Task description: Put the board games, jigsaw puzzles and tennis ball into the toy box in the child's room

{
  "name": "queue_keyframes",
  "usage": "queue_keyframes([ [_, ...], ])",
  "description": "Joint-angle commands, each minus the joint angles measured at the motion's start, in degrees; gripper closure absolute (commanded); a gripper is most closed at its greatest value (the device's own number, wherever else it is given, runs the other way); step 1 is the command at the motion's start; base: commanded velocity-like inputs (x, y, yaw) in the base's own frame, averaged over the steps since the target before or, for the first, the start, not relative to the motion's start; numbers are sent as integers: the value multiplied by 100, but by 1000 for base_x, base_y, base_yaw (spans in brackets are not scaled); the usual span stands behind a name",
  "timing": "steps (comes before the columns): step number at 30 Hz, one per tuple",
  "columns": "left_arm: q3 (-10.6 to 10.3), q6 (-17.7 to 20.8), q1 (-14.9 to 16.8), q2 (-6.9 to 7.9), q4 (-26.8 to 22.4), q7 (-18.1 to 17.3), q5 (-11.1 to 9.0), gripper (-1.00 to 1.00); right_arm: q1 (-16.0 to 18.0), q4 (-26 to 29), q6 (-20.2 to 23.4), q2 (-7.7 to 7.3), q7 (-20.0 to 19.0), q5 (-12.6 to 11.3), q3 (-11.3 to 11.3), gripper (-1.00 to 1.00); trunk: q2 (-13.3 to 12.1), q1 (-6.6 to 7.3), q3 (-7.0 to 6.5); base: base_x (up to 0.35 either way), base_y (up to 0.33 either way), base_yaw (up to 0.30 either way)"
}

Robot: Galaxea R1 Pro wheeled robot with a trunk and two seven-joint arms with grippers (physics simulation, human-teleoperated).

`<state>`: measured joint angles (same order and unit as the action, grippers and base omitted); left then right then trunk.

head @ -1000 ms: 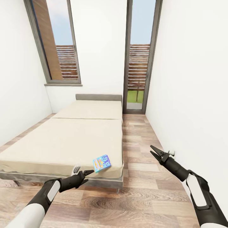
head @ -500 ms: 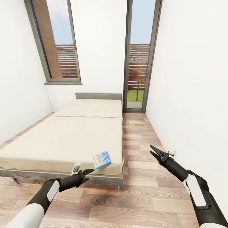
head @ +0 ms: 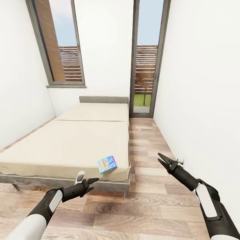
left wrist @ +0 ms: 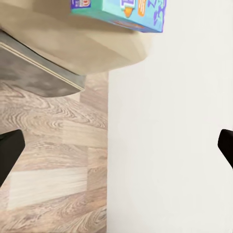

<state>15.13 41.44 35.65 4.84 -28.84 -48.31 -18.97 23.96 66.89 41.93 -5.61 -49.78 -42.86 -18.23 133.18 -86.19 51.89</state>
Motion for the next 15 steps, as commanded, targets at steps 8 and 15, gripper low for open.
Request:
queue_keyframes([
  [8, 22, 38, 4, -1, -2, -12, -10, -100, 4, -1, 34, -1, -6, -21, -5, -100, 325, -175, 150, 0, 0, 0],
  [15, 38, 33, 4, 1, -16, -18, -10, -100, 4, -1, 34, -3, -6, -21, -5, -100, 405, -219, 185, 0, 0, 0],
])
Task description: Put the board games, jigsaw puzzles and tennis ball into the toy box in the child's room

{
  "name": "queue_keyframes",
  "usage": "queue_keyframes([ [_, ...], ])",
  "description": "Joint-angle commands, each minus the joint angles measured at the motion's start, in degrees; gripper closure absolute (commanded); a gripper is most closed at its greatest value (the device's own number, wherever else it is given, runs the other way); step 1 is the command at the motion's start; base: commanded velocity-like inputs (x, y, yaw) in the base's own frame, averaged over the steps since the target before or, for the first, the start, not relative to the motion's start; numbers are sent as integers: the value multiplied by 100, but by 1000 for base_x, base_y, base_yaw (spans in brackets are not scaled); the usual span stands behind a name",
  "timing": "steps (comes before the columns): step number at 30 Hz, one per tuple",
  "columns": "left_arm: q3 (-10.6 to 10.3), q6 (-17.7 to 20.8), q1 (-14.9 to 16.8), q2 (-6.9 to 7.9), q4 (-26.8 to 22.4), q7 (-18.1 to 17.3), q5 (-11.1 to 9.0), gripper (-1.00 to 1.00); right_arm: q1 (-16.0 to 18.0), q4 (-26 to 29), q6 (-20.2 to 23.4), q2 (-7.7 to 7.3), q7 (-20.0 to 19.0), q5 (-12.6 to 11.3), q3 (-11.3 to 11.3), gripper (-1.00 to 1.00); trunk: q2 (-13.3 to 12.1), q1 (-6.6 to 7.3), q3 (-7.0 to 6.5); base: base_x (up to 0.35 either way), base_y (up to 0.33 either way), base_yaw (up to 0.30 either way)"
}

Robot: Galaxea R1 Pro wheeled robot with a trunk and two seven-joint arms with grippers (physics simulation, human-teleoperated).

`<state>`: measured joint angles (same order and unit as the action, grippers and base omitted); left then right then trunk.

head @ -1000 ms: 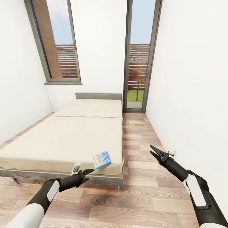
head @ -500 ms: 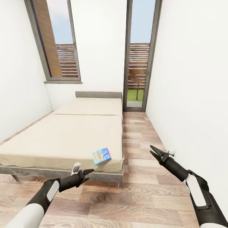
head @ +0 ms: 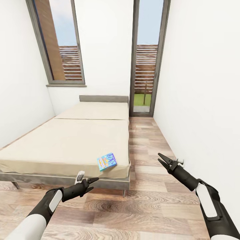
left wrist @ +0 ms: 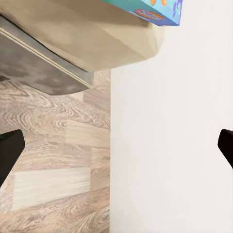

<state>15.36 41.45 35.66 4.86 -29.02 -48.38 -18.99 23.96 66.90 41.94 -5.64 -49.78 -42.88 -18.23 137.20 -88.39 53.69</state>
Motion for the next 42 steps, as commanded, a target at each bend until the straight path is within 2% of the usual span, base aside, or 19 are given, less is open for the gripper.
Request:
queue_keyframes([
  [1, 13, 33, 3, -2, 0, -9, -8, -100, 4, -1, 34, -1, -6, -19, -5, -100, 2, 1, 5, 0, 0, 0],
  [27, -16, 29, 3, -16, -8, 6, -8, -100, 4, -1, 31, -2, -6, -19, -5, -100, 2, 1, 5, 145, -17, 0],
  [42, -12, 29, 3, -46, -8, 9, -8, -100, 4, -1, 25, -7, -6, -19, -5, -100, 2, 1, 5, 25, -16, 0],
])
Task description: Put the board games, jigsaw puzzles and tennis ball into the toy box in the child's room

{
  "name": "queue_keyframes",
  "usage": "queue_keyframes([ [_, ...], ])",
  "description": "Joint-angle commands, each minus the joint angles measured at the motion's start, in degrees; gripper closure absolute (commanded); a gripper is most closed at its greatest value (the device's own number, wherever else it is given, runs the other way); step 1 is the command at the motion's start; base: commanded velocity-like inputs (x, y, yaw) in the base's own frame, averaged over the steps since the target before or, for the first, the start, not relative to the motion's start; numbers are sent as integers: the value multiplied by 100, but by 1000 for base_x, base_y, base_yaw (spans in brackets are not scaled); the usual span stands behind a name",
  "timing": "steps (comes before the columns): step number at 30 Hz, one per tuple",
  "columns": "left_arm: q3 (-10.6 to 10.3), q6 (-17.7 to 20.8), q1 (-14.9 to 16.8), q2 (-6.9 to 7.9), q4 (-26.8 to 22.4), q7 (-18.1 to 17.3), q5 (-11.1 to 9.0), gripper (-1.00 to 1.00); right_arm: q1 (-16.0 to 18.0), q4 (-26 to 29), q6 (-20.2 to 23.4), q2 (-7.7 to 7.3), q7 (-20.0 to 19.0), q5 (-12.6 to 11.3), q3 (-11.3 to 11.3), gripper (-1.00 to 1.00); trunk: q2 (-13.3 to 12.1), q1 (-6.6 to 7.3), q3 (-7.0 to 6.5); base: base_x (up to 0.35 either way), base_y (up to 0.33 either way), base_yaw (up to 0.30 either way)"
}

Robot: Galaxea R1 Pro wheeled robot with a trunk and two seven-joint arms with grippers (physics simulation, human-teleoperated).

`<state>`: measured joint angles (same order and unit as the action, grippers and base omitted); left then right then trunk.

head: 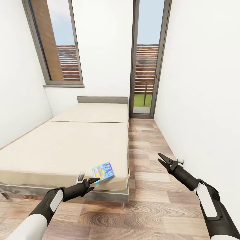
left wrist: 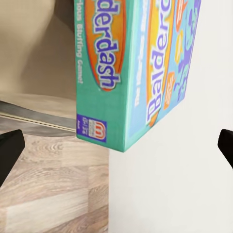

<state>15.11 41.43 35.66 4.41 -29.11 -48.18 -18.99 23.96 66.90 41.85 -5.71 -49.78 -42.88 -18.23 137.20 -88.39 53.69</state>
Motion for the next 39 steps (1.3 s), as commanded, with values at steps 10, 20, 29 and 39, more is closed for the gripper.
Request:
queue_keyframes([
  [10, 12, 32, 3, -3, 2, -15, -8, -100, 4, -1, 34, 0, -6, -19, -5, -100, 2, 1, 5, 0, -22, 0],
  [20, 10, 32, 3, -2, 2, -15, -8, -100, 4, -1, 34, 0, -6, -19, -5, -100, 2, 1, 5, 0, -83, 0],
  [29, 10, 32, 3, 2, 2, -16, -8, -100, 4, -1, 34, -4, -6, -19, -5, -100, 2, 1, 5, 3, -7, 0],
  [39, 10, 32, 3, 7, 2, -16, -8, -100, 4, -1, 34, -7, -6, -19, -5, -100, 2, 1, 5, 110, 63, 0],
])
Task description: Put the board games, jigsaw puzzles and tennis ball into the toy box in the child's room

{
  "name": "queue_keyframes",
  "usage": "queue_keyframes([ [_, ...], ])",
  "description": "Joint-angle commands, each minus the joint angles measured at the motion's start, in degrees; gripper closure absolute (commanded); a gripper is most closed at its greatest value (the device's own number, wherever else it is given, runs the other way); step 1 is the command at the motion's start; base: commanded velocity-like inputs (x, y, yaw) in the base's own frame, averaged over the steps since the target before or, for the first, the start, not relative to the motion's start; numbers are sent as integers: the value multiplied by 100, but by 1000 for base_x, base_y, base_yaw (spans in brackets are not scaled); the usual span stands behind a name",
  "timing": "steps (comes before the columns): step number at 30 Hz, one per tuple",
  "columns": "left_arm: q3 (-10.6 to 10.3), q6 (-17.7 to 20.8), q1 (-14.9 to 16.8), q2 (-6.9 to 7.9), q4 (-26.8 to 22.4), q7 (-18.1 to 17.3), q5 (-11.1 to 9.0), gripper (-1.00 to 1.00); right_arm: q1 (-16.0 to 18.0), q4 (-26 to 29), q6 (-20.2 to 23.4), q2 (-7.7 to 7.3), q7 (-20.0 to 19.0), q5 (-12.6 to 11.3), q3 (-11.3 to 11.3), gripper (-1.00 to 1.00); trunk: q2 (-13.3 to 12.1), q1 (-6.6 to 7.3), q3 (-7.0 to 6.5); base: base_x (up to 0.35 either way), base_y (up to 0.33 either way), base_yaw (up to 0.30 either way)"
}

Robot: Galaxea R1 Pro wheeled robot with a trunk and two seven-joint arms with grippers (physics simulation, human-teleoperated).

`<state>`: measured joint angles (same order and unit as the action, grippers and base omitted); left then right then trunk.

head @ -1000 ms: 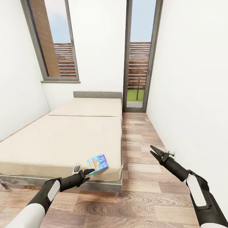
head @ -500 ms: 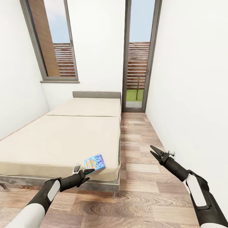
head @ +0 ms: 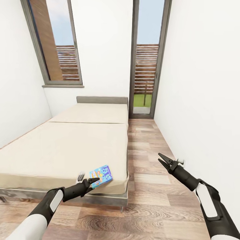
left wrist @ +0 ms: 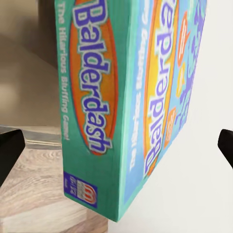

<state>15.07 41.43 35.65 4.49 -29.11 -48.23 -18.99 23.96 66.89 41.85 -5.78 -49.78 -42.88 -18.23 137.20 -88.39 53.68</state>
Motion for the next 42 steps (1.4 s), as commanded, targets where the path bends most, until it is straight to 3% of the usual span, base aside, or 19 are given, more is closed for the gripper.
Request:
queue_keyframes([
  [1, 14, 32, 3, -1, 2, -11, -9, -100, 4, -1, 34, 2, -5, -19, -5, -100, 2, 1, 6, 40, 25, 0],
  [22, 14, 32, 3, -1, 2, -11, -9, -100, 4, -1, 34, 7, -5, -19, -5, -100, 2, 1, 6, 7, 4, 0],
  [23, 14, 32, 3, -1, 2, -11, -9, 100, 4, -1, 34, 7, -5, -19, -5, -100, 2, 1, 6, 0, 0, 0],
  [38, 16, 40, 3, -4, 2, -19, -9, 100, 4, -4, 34, 0, -5, -19, -5, -100, 2, 1, 6, 0, 0, 0],
  [42, 19, 44, 3, -8, 2, -19, -9, 100, 4, -8, 34, -1, -5, -19, -5, -100, -158, 89, -66, 0, 0, 0],
])
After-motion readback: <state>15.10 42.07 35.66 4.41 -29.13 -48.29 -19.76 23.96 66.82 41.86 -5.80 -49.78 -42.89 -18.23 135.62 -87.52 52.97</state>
